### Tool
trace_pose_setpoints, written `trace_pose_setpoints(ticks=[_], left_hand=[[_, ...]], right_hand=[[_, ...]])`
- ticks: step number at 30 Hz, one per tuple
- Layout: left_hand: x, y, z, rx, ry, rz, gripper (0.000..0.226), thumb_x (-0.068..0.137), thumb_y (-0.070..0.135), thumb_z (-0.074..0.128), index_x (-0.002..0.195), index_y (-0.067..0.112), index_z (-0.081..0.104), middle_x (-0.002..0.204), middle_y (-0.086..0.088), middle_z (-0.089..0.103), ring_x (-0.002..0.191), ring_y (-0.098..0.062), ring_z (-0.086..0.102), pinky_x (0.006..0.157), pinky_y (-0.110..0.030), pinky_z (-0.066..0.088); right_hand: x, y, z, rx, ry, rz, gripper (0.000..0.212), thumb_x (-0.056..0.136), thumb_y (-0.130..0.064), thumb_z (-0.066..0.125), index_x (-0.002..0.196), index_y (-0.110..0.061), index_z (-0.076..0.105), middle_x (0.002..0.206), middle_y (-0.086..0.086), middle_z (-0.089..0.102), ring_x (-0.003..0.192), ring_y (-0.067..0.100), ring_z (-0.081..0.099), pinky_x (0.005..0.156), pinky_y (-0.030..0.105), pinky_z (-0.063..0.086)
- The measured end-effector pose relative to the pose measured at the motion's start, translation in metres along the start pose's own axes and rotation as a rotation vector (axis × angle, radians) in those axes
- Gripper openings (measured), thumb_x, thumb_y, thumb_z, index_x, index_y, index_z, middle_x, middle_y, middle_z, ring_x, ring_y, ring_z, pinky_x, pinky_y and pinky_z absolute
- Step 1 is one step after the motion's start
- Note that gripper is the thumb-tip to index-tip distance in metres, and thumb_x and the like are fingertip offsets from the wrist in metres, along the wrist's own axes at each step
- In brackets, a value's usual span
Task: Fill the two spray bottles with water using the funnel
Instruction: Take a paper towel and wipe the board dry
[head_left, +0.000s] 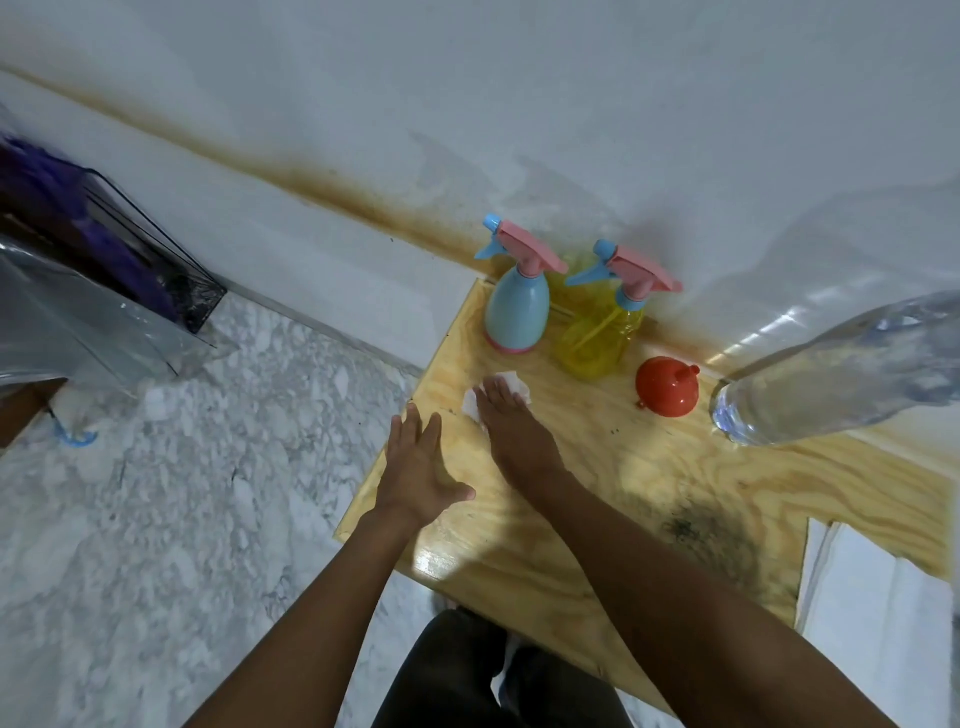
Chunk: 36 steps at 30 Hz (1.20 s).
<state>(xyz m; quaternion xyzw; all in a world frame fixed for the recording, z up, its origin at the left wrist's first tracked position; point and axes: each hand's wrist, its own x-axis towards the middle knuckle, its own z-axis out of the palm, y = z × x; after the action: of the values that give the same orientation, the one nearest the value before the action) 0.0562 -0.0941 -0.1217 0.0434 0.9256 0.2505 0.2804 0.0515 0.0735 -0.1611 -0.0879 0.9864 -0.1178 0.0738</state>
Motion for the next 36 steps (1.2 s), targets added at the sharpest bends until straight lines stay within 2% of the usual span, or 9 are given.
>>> trace_pose_setpoints(ticks=[5,10,14,17,21,24,28,30,36], left_hand=[[-0.001,0.001,-0.001,-0.005,-0.007,0.002,0.118,0.071,0.047,0.083,0.158,0.018,0.009,0.165,-0.007,-0.015,0.151,-0.026,-0.021,0.123,-0.037,0.005],[0.0,0.001,0.0,-0.023,0.0,-0.007,0.117,0.07,0.046,0.085,0.158,0.019,0.012,0.166,-0.006,-0.013,0.151,-0.026,-0.021,0.123,-0.039,0.008],[0.0,0.0,0.001,-0.05,0.0,-0.015,0.117,0.07,0.044,0.085,0.158,0.02,0.012,0.166,-0.004,-0.014,0.151,-0.025,-0.021,0.122,-0.039,0.009],[0.001,-0.001,0.001,-0.043,0.003,-0.013,0.116,0.071,0.044,0.085,0.158,0.021,0.011,0.166,-0.004,-0.015,0.15,-0.024,-0.022,0.123,-0.039,0.008],[0.001,-0.001,0.002,-0.041,0.011,-0.009,0.116,0.071,0.043,0.084,0.158,0.021,0.011,0.166,-0.004,-0.015,0.151,-0.025,-0.022,0.123,-0.038,0.01],[0.002,-0.002,0.004,-0.054,0.008,-0.013,0.116,0.071,0.044,0.084,0.158,0.021,0.01,0.165,-0.002,-0.016,0.15,-0.023,-0.024,0.123,-0.038,0.007],[0.002,-0.001,0.003,-0.062,0.004,-0.02,0.116,0.071,0.044,0.085,0.158,0.022,0.011,0.165,0.0,-0.016,0.15,-0.021,-0.024,0.122,-0.036,0.007],[0.001,-0.001,0.003,-0.066,-0.001,-0.022,0.116,0.071,0.043,0.085,0.158,0.023,0.011,0.165,0.0,-0.016,0.15,-0.02,-0.023,0.122,-0.035,0.009],[-0.001,0.002,-0.001,-0.062,0.0,-0.024,0.116,0.07,0.041,0.086,0.158,0.021,0.012,0.166,-0.002,-0.015,0.151,-0.022,-0.021,0.124,-0.039,0.007]], right_hand=[[0.007,0.009,0.001,0.12,0.055,0.185,0.051,0.096,0.003,0.046,0.146,-0.002,0.04,0.153,0.018,0.038,0.143,0.03,0.038,0.118,0.036,0.018],[-0.01,0.005,-0.004,0.276,0.107,0.269,0.049,0.1,-0.005,0.044,0.149,-0.009,0.038,0.159,0.01,0.031,0.145,0.025,0.033,0.115,0.041,0.035],[-0.026,0.007,-0.002,0.194,0.051,0.112,0.058,0.095,0.005,0.047,0.15,-0.006,0.035,0.16,0.014,0.026,0.146,0.031,0.029,0.107,0.046,0.045],[-0.029,0.006,0.005,0.172,-0.094,0.013,0.062,0.092,0.012,0.041,0.152,-0.003,0.028,0.161,0.016,0.022,0.15,0.029,0.018,0.121,0.039,0.019],[-0.013,0.01,0.011,0.099,-0.125,-0.114,0.054,0.091,-0.002,0.027,0.139,-0.007,0.051,0.14,0.011,0.057,0.131,0.027,0.052,0.106,0.032,0.045],[0.017,0.001,0.004,0.228,-0.101,-0.073,0.05,0.091,0.005,0.041,0.139,-0.006,0.052,0.145,0.014,0.051,0.134,0.029,0.05,0.093,0.036,0.055],[0.029,0.004,-0.004,0.21,-0.103,0.003,0.055,0.101,0.001,0.032,0.154,-0.015,0.027,0.164,0.003,0.018,0.151,0.02,0.015,0.117,0.041,0.03],[0.025,0.013,-0.007,0.287,-0.082,0.148,0.056,0.1,0.0,0.034,0.153,-0.018,0.029,0.164,0.0,0.018,0.151,0.02,0.014,0.118,0.04,0.023],[-0.022,0.036,-0.015,0.317,0.044,0.286,0.044,0.103,-0.017,0.039,0.147,-0.021,0.045,0.159,-0.005,0.032,0.148,0.013,0.026,0.113,0.034,0.033]])
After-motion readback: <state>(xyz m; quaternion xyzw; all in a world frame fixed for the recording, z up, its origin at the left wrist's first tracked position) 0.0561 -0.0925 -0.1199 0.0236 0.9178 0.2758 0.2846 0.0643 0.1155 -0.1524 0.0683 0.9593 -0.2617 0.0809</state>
